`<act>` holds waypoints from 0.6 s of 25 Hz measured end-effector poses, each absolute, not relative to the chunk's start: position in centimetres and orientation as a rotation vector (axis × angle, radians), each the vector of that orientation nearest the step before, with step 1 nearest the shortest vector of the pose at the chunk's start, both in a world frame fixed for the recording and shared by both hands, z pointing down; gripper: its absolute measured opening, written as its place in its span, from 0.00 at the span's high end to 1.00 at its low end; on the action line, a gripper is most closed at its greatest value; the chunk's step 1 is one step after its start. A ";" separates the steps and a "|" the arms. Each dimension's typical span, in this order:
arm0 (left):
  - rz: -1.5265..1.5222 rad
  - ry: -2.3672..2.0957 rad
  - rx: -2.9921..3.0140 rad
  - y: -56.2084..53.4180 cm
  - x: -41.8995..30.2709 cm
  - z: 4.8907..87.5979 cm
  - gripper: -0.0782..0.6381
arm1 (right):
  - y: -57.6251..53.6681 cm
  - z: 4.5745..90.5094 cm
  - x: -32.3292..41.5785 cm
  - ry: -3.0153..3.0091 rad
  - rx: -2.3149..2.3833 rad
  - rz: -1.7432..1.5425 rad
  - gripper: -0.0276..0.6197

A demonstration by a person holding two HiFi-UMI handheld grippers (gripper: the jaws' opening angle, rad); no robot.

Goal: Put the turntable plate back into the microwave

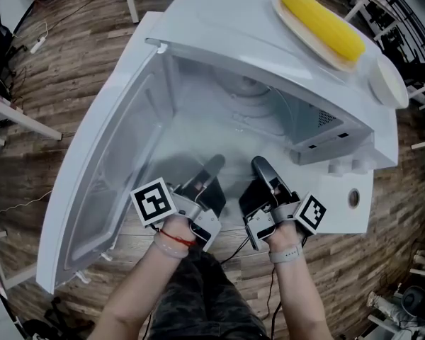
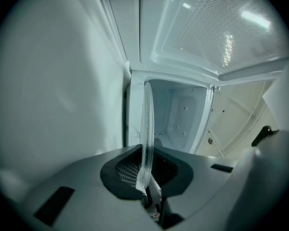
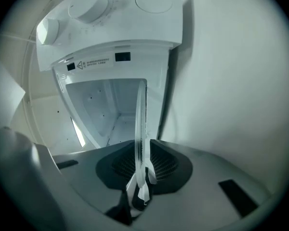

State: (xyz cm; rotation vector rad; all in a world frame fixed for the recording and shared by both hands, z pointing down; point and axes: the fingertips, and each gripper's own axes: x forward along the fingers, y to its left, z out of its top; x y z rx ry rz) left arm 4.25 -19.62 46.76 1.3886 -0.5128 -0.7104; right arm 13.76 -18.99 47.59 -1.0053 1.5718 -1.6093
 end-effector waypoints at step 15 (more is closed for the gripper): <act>-0.726 -0.535 1.425 -21.7 4.6 46.4 0.85 | -21.1 46.7 14.3 1.621 -1.005 -1.454 0.87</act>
